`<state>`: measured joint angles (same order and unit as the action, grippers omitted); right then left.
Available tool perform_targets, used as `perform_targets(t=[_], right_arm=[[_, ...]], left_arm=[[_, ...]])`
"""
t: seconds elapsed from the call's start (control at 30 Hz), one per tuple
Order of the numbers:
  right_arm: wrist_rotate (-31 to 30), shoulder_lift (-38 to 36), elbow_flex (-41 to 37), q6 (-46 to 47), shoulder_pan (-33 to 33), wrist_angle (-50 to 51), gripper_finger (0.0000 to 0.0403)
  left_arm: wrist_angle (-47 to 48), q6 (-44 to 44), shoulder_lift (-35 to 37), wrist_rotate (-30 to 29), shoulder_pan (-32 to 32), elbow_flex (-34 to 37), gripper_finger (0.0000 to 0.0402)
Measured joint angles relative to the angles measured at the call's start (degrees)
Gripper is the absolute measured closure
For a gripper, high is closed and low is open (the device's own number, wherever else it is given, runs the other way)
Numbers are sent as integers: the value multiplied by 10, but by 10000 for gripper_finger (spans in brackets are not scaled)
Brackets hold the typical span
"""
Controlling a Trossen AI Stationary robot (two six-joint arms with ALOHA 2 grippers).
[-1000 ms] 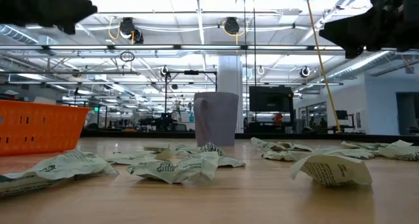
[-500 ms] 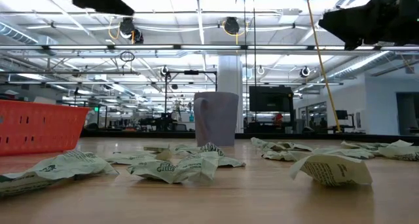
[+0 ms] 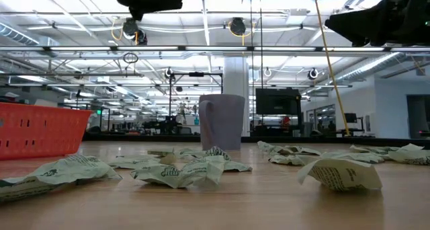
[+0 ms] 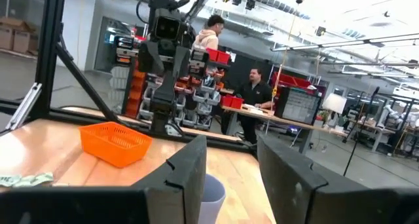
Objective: Pick and place Stevia / Truvia into bins
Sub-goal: Put the green stevia packet into the orange basket
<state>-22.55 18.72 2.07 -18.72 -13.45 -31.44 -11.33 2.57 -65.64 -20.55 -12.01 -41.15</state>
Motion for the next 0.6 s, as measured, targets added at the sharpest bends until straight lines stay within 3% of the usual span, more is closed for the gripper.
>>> perform_targets(t=[0.13,0.37,0.6], right_arm=[[0,0,0,0,0,0,273],[0,0,0,0,0,0,273],[1,0,0,1,0,0,273]], left_arm=[[9,44,0,-5,0,0,286],[12,-51,1,-4,-1,0,286],[3,-47,1,-4,2,0,286]])
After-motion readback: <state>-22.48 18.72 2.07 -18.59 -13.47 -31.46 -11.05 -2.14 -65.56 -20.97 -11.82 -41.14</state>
